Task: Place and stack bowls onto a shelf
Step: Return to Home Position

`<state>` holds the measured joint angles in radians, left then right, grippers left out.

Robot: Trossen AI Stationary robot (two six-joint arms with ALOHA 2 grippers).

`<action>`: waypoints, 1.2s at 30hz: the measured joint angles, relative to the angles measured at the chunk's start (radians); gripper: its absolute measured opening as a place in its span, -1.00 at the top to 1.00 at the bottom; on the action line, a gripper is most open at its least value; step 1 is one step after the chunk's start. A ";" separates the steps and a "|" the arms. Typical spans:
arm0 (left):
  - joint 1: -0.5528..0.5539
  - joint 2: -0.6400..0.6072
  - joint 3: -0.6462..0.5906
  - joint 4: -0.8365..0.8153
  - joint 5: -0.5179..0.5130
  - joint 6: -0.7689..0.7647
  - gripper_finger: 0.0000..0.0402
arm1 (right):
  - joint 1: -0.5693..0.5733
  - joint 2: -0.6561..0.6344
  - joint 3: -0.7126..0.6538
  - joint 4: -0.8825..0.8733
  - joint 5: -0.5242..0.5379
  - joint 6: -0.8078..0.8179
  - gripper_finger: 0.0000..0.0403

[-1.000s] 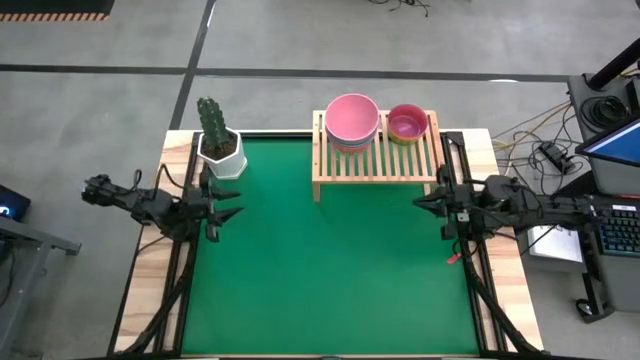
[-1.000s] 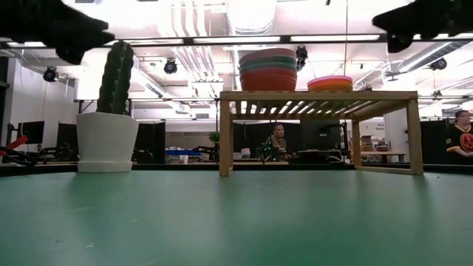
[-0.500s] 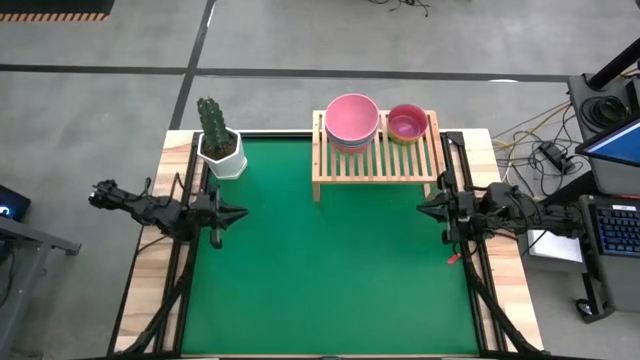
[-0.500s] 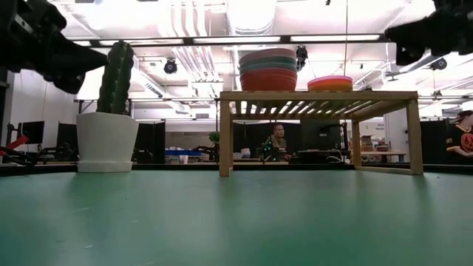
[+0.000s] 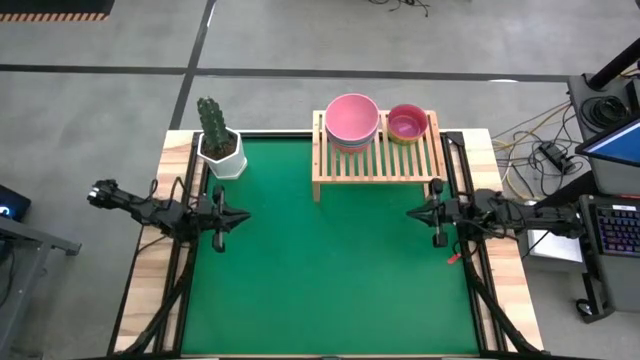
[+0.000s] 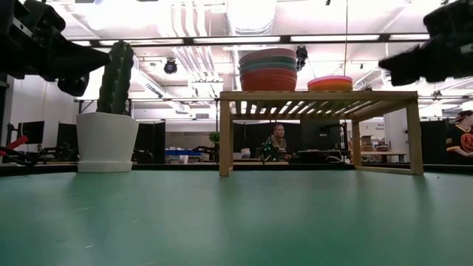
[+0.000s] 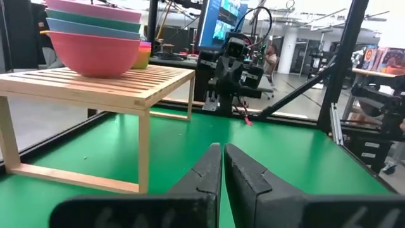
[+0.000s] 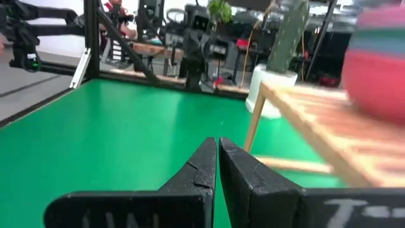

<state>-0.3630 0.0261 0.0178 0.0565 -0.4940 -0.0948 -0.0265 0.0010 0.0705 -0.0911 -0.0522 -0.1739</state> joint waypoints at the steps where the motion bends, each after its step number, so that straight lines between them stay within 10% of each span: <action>1: 0.000 0.001 0.000 0.000 -0.001 0.000 0.99 | 0.000 0.000 -0.014 0.000 0.002 0.018 0.96; 7: 0.001 0.004 0.001 -0.004 -0.159 0.074 0.99 | 0.000 0.028 -0.025 0.023 0.000 0.108 0.96; 36: 0.000 0.018 0.002 0.000 -0.156 0.108 0.99 | 0.000 0.035 -0.025 0.019 0.026 0.200 0.95</action>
<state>-0.3630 0.0442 0.0196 0.0570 -0.6498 0.0135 -0.0265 0.0357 0.0450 -0.0723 -0.0261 0.0265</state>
